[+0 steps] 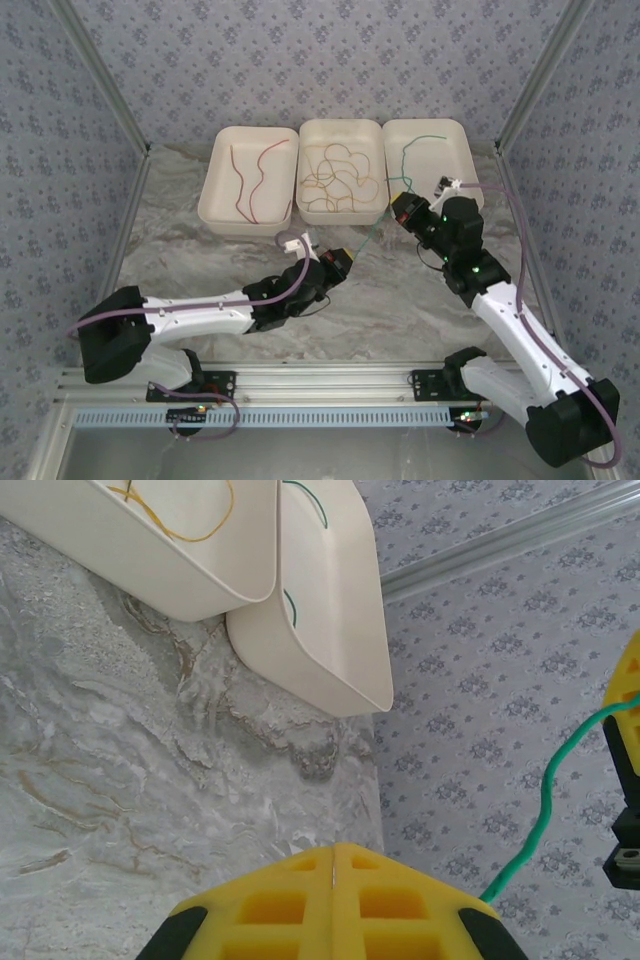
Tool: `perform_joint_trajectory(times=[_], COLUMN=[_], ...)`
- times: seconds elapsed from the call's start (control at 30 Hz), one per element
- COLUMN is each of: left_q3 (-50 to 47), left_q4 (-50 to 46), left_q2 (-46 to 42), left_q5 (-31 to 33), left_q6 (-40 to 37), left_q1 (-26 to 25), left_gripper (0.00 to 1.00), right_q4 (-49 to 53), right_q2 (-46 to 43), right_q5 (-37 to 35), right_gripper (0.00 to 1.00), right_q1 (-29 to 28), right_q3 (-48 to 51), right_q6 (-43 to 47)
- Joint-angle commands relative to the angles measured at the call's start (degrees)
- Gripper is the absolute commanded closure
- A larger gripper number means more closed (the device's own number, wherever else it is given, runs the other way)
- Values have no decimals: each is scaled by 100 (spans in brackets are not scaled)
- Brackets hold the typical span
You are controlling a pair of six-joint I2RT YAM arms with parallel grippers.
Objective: Untangle the cables
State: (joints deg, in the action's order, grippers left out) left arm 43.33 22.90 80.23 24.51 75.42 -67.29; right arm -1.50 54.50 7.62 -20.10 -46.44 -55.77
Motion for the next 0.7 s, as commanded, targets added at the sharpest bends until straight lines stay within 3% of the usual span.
perform_joint_trajectory(times=[0.0,0.33,0.47,0.53,0.6,0.67], left_q3=[-436,-449,-287,-123,37,198], left_q4=[-1694,-1715,-2039,-2287,-2593,-2962], left_q2=[229,223,-237,-671,-1151,-1641], left_q5=[-239,-309,-217,-163,-79,43], left_q6=[-343,-385,-582,-806,-966,-1113], left_q1=[-188,-222,-198,-178,-172,-170], left_gripper=[100,100,98,72,46,32], right_q4=[-1610,-1819,-1143,-437,148,445], right_q2=[-78,-30,90,182,119,25], right_q5=[-902,-450,414,724,474,129], right_gripper=[100,100,100,100,100,100], right_q1=[478,762,712,528,232,53], right_q3=[-804,-866,-1261,-1417,-1360,-1180], right_q6=[51,-98,652,1296,2091,2632])
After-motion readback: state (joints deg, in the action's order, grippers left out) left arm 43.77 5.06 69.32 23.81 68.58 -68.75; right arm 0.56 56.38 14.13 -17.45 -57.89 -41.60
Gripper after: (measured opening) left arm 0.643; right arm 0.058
